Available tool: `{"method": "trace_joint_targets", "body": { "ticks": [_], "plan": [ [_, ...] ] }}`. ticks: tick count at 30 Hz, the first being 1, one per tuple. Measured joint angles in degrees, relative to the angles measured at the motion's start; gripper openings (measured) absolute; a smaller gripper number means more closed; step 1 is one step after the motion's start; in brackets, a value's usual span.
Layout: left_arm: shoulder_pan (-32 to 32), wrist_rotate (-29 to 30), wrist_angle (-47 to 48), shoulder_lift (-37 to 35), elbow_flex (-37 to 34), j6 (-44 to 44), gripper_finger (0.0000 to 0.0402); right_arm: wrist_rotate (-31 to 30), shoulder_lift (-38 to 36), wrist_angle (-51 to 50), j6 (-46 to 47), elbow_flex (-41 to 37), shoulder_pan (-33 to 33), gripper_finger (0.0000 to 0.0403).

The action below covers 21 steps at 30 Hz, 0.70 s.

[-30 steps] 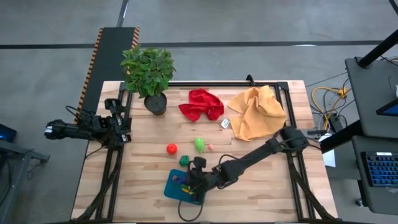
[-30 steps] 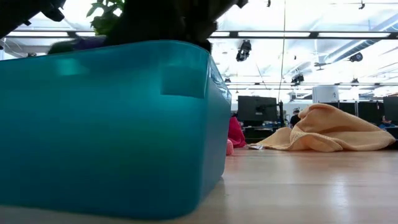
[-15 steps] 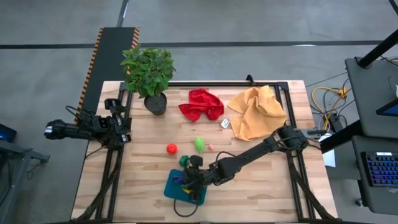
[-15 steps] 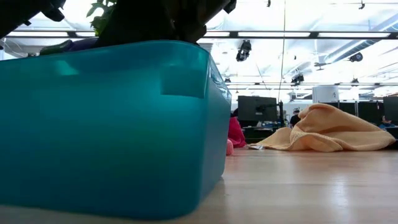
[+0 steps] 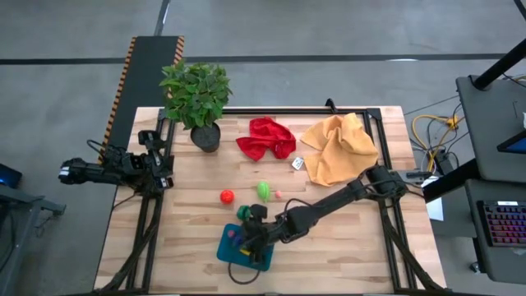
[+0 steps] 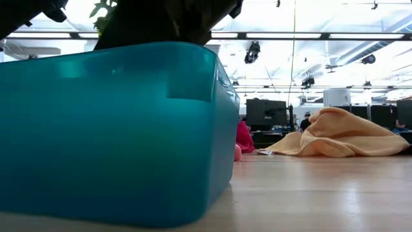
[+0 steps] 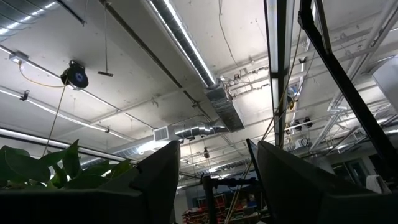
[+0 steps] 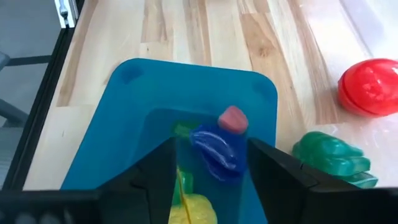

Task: Pick and placing Produce into tupperware
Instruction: Put the peach into the blue basket

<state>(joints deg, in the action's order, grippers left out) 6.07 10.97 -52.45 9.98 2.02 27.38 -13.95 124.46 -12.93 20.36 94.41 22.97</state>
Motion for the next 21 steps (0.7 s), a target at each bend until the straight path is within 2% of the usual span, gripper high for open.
{"method": "trace_joint_targets", "body": {
  "ticks": [4, 10, 15, 21],
  "plan": [
    [0.0, 0.0, 0.0, 0.0, 0.0, 0.0, 0.0199, -1.2, 0.0, -0.2, -2.3, 0.5, -0.4, 0.0191],
    [0.0, 0.0, 0.0, 0.0, 0.0, 0.0, 0.0199, -8.4, -0.9, -0.3, -8.4, 3.8, -1.8, 0.0191],
    [0.0, 0.0, 0.0, 0.0, 0.0, 0.0, 0.0199, -10.0, -4.0, -0.9, -9.8, 5.1, -3.3, 0.0191],
    [0.0, 0.0, 0.7, 0.0, 0.0, 0.0, 0.0199, -19.6, -11.5, -9.0, -8.6, 2.1, -3.8, 0.0191]
  ]
}}
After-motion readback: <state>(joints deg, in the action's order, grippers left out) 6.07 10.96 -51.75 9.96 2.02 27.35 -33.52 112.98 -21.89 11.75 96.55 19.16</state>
